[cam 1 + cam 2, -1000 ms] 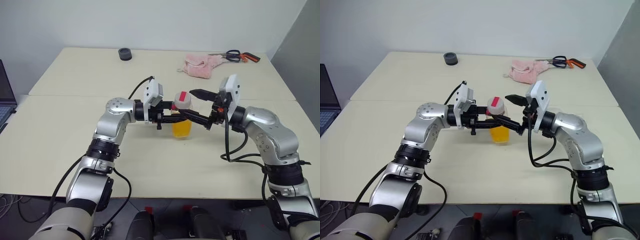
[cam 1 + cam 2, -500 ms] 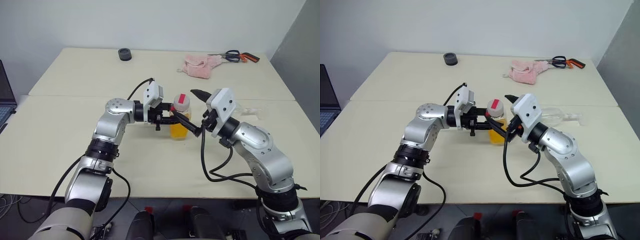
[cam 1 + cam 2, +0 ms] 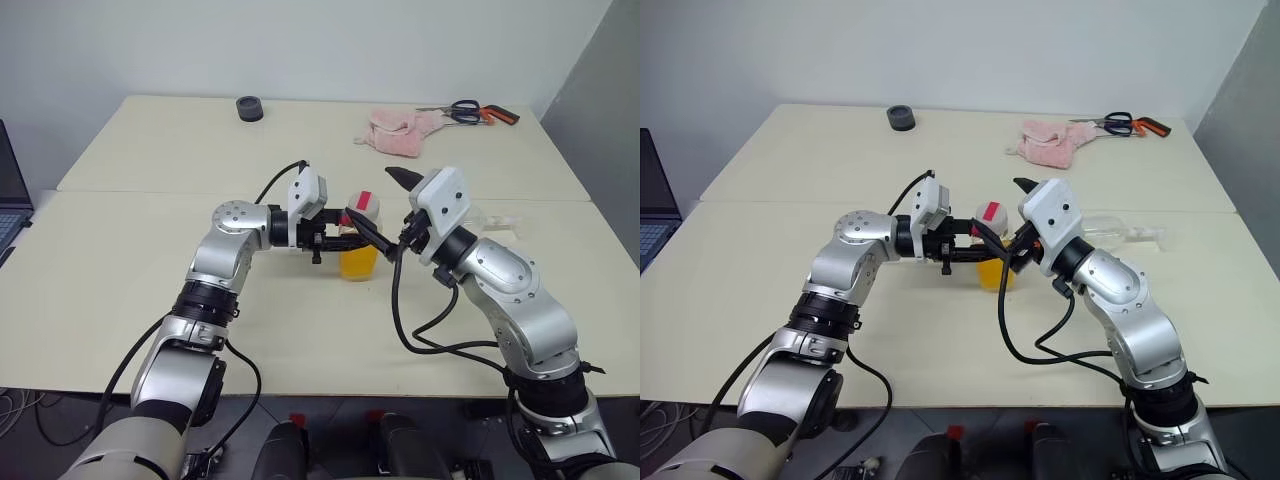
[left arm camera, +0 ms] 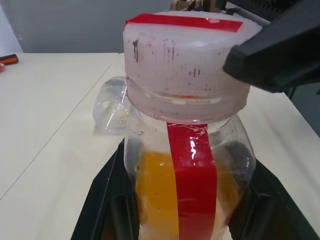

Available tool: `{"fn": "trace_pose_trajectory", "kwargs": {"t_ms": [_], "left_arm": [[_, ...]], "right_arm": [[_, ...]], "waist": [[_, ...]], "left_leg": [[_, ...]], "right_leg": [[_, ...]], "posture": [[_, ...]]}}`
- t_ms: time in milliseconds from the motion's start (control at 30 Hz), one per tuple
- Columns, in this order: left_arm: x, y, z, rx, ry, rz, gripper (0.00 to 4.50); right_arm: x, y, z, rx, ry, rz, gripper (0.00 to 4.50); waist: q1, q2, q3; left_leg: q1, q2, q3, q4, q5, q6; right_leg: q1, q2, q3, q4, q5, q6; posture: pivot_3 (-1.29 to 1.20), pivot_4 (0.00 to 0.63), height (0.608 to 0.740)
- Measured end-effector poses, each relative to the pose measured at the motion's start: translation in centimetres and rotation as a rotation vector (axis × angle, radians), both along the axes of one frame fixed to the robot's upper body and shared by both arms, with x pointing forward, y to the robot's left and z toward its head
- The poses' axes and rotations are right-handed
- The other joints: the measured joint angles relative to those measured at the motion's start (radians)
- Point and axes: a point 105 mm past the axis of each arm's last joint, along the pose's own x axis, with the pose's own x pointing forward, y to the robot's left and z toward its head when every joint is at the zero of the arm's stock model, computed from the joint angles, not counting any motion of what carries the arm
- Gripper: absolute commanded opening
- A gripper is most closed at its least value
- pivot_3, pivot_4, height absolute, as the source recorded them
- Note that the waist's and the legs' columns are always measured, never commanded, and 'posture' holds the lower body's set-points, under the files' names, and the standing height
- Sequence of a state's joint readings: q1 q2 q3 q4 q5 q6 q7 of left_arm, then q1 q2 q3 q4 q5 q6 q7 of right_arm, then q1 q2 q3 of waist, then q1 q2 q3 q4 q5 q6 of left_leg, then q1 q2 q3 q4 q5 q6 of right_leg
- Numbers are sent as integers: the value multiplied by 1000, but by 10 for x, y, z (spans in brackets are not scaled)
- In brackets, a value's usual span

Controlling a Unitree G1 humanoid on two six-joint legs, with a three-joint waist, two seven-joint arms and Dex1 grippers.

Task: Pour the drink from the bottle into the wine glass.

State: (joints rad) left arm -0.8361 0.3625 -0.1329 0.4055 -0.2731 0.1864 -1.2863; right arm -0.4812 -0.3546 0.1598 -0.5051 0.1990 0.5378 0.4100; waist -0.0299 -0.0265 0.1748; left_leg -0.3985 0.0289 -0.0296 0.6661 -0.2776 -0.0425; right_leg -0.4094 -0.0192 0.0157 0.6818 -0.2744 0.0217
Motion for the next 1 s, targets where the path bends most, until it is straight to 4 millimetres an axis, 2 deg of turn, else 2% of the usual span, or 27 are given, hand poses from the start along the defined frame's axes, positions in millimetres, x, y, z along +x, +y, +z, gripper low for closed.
{"fn": "trace_pose_trajectory", "kwargs": {"t_ms": [600,833,1000], "left_arm": [[2,4,0,4,-2,20,1707],[3,10,2,7,-6,35,1706],[3,10,1,7,-4,33,1706]], "right_arm": [[-7,-12,0,-20,3,10,4500],[-2,-27,3,-13,5,-45,4500],[-1,-29,4,-20,3,-51,4500]], "waist": [[0,0,0],[0,0,0],[0,0,0]], "left_leg": [[0,0,0,0,0,0],[0,0,0,0,0,0],[0,0,0,0,0,0]], "right_leg": [[0,0,0,0,0,0],[0,0,0,0,0,0],[0,0,0,0,0,0]], "posture": [[0,150,740],[0,150,740],[0,150,740]]}}
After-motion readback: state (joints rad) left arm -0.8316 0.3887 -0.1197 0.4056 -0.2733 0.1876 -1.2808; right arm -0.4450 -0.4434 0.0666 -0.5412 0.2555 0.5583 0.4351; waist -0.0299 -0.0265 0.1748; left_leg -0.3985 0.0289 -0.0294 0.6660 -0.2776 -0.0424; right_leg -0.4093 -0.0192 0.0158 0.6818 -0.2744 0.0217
